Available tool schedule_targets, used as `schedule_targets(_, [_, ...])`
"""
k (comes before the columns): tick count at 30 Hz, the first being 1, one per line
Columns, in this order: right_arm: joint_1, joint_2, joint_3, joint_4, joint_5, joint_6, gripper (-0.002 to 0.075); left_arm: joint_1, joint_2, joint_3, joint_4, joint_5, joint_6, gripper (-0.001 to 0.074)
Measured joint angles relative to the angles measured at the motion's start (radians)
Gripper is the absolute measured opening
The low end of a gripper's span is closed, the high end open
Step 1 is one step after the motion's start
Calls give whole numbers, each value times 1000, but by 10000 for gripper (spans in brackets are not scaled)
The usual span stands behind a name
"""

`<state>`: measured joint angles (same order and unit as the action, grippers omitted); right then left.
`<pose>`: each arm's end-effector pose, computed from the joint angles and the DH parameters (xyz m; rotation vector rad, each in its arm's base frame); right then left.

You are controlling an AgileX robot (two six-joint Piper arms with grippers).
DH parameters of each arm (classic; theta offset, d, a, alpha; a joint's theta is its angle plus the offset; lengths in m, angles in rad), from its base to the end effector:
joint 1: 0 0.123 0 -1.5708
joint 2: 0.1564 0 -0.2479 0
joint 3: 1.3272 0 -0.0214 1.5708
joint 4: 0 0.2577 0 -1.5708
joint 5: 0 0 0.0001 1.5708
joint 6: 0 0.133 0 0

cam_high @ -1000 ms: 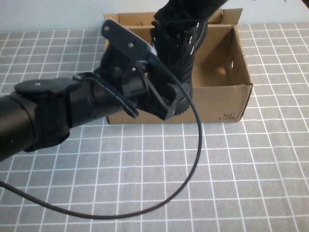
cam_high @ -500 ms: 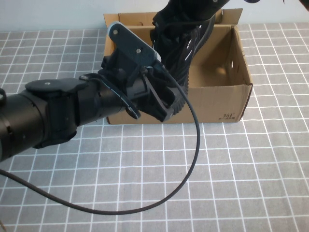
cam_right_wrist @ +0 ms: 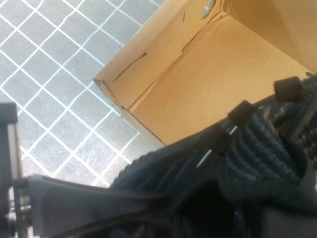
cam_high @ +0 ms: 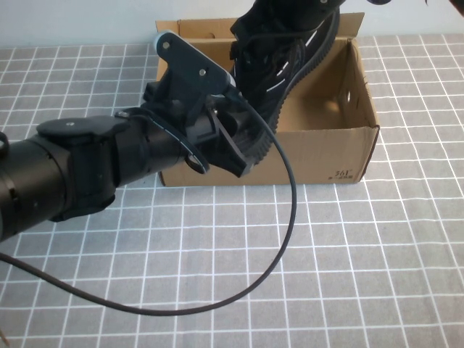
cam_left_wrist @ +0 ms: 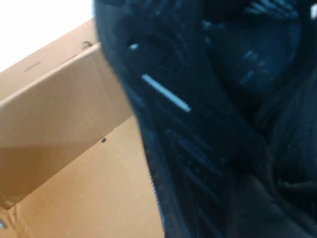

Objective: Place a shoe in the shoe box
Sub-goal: Hand over the shoe, then place the shoe in the shoe box

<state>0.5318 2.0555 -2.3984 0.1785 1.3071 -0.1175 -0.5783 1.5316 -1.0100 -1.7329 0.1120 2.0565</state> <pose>0.3829 0.2517 0.3481 -0.8065 2.3350 0.4129 0.3207 -0.2270 0.2267 0.9326 1.7634 -0.2749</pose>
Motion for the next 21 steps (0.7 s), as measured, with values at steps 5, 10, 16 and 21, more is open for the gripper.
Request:
schedule_targets(5, [0,0,0,0,6,0,-1,0,0,-1,-4,-34,16,83])
schedule_targets(10, [0,0,0,0,6,0,3,0,0,-1,-6,-40,55,83])
schedule_targets(16, [0,-7,0,28,-4,0,119,0,8,-1,-6,-58,84,62])
schedule_targets(21, [2,-23,-11,42,-31,3,204,0,18,5,-4,-67,120,35])
